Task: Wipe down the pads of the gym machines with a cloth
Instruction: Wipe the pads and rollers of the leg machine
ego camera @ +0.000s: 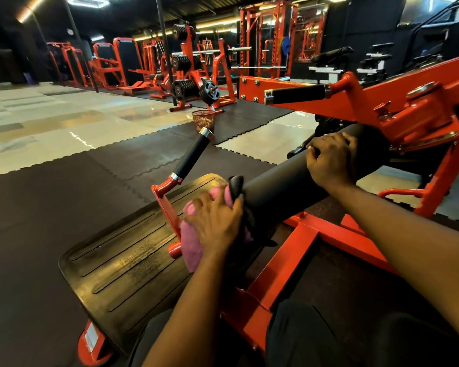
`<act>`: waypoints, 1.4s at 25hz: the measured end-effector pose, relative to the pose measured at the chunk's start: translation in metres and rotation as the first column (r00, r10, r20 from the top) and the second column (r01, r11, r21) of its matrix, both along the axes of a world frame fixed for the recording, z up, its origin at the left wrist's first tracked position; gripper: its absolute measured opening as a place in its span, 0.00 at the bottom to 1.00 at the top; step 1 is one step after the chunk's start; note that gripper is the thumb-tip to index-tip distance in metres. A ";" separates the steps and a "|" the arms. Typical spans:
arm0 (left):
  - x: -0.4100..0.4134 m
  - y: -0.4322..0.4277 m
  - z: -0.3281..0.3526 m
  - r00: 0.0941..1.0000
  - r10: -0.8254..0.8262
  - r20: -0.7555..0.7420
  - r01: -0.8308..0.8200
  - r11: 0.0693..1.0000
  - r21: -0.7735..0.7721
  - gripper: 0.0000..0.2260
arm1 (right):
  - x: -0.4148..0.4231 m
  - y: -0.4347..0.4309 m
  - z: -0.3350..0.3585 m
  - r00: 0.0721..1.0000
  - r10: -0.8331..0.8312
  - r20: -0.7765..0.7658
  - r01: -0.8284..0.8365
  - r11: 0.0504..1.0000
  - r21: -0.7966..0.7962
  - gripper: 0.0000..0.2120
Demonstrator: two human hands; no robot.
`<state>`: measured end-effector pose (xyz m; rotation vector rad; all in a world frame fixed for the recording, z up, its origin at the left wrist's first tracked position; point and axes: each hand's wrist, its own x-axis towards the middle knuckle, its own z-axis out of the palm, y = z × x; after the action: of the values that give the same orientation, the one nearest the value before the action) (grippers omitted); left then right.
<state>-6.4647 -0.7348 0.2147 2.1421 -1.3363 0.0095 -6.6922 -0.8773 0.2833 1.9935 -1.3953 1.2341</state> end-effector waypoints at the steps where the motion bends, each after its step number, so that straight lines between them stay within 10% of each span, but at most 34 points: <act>1: 0.014 0.006 -0.007 0.997 0.054 -0.047 -0.053 0.999 0.010 0.23 | -0.001 0.000 0.000 1.000 -0.003 0.002 0.003 1.000 -0.006 0.15; 8: 0.010 0.009 -0.015 0.989 0.144 -0.038 -0.148 0.983 -0.112 0.20 | 0.001 -0.003 -0.003 1.000 -0.023 0.006 0.023 0.999 -0.026 0.13; 15: -0.093 -0.029 0.019 0.990 -0.122 0.077 0.131 0.984 -0.121 0.27 | 0.000 -0.003 -0.002 0.999 -0.043 -0.011 0.043 0.999 -0.018 0.09; 35: 0.033 0.013 -0.023 0.992 0.083 -0.097 -0.095 0.987 -0.130 0.22 | -0.029 0.011 -0.056 0.999 0.040 -0.003 -0.040 0.992 -0.119 0.15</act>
<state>-6.4319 -0.7219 0.1920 2.0616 -1.1541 0.0357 -6.7217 -0.8663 0.2275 1.9491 -1.2566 1.3030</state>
